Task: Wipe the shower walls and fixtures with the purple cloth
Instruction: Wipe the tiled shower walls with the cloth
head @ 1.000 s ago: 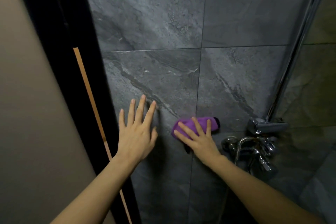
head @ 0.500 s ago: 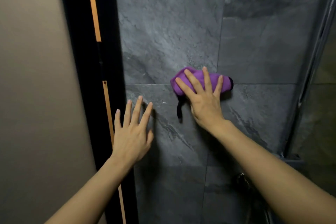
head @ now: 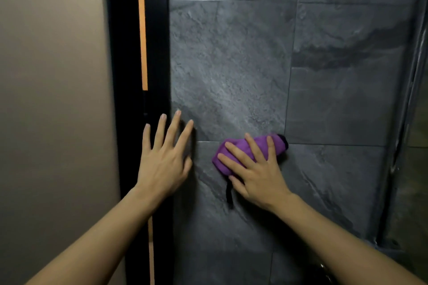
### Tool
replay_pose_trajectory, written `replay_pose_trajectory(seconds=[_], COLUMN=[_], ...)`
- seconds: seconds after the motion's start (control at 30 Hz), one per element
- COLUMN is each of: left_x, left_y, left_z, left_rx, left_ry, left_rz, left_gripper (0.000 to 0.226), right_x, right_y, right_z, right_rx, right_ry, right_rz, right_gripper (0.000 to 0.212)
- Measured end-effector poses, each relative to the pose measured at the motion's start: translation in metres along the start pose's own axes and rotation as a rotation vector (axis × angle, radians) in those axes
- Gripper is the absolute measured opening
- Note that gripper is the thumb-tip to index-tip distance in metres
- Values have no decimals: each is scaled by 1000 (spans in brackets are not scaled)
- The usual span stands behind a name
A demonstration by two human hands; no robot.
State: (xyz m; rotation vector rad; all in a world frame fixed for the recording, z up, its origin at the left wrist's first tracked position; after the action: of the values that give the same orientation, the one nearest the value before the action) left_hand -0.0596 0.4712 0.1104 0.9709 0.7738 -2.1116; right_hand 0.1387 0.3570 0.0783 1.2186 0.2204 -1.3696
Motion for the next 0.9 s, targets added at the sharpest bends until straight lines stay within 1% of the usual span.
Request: replay_pose_trajectory(seconds=[0.1,0.33,0.53,0.7,0.9], left_x=[-19,-67,-97,-107,-92], left_y=[-16,-47,-71,-82,-85], left_z=[13,44,67,78,79], left_rx=[-46,-82,-91,-101,-62], left_ry=[24,106,140,156,144], left_rz=[14,58,55,48,31], left_gripper=[80,75,71,69,69], right_x=[-50,-159,-227,-228,-179], right_y=[18,52,63,49,0], right_z=[17,57,82,77,45], right_rx=[32,80,94,62,57], right_ry=[50,125,95,124,173], right_rz=[-18,-58,-89,-135,-32], right_gripper=[54,51,54,52,46])
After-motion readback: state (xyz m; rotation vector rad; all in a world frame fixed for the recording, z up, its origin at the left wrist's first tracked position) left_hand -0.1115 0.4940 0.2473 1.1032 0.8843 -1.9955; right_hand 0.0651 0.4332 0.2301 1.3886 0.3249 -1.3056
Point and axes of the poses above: each hand's wrist, its own x-axis away from the middle knuckle, its own z-axis out of the back of the hand, y = z × x, the point moved 3 cm from there along -x, towards the middle knuckle, and after that the axes turned 4 degrees about -y, right-handed, at the moved point
